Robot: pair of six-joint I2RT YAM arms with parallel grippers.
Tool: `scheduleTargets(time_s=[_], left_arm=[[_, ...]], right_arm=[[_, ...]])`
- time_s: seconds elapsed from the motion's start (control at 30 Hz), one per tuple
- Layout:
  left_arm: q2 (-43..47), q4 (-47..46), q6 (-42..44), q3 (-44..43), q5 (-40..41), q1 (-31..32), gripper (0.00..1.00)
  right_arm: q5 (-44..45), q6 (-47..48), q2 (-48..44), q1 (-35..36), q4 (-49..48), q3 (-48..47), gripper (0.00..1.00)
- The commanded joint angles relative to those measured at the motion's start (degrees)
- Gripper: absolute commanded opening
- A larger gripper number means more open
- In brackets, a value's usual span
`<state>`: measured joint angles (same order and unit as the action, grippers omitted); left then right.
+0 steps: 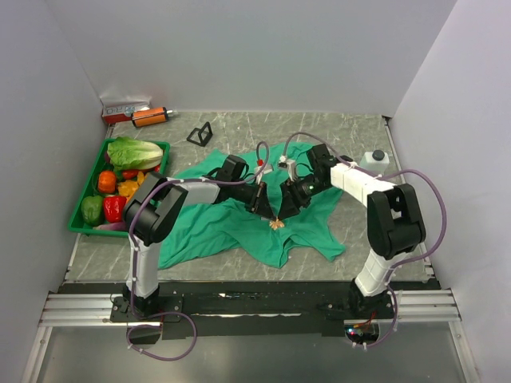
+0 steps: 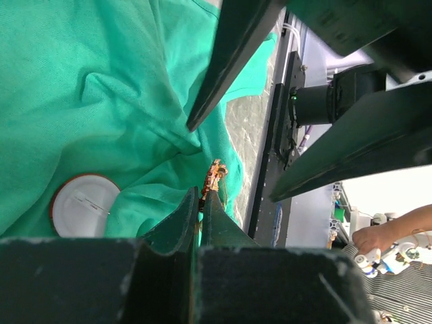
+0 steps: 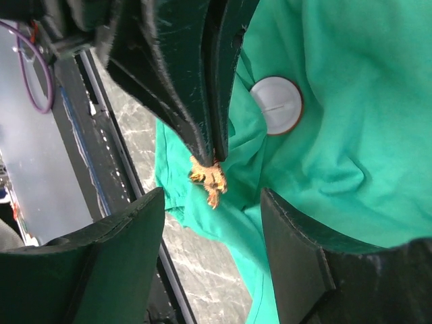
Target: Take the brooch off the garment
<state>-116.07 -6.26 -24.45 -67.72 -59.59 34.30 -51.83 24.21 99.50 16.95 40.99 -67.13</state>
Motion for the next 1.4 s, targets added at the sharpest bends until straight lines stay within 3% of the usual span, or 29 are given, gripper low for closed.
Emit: scheduleTargets(time_s=[0.0,0.23,0.63,1.37], left_arm=[[2.1,-2.3,-0.6,-1.4,-2.5,-0.5,0.01],[1.5,-2.4,-1.0,-1.5,-3.2,-1.0,0.01],[0.3,-2.4,-1.7,-2.4,-4.5,-1.1,0.01],[-0.2,-2.2,-1.8,-3.2,-4.7,-1.1,0.01]], right_arm=[[0.9,1.8,1.5,1.9,-0.9,-1.9,0.65],[4.5,2.2,2.2,3.5,-0.9,-1.9,0.64],[4.9,2.0,3.7,4.5,-0.7,-3.0,0.5],[2.9,0.6,5.7,5.5,0.5,-5.4,0.46]])
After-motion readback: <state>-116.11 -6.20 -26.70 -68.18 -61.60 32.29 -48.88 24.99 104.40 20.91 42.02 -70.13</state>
